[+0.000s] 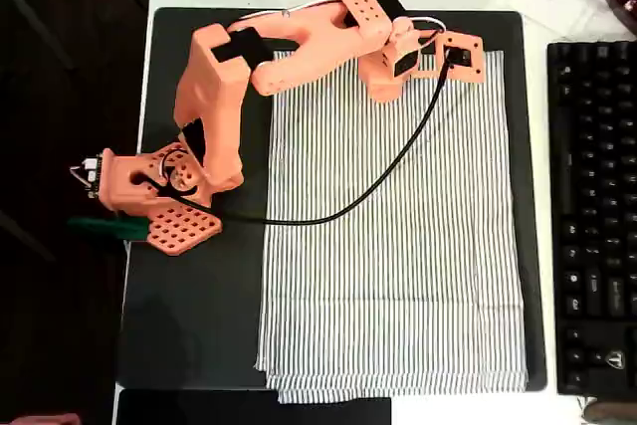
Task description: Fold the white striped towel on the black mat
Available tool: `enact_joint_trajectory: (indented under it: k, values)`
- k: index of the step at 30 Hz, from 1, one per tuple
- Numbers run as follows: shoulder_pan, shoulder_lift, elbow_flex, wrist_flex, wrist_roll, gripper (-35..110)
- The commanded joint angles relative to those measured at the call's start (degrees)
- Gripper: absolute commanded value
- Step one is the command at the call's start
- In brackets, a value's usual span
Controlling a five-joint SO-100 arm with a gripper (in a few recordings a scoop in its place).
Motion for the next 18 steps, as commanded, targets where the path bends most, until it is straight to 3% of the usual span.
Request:
enact_joint_trajectory:
  k: [1,8,10,12,18]
  values:
    - [-1.2,0.4,-1.3,0.3,0.4,26]
    - [-1.8,-0.1,-1.5,0.4,-0.7,28]
    - [-1.1,-0.8,-0.7,-0.4,-1.3,20]
    - [-0.4,-1.2,0.4,-1.1,-1.2,3]
    - [2.2,-1.1,2.5,-1.9,-1.8,0]
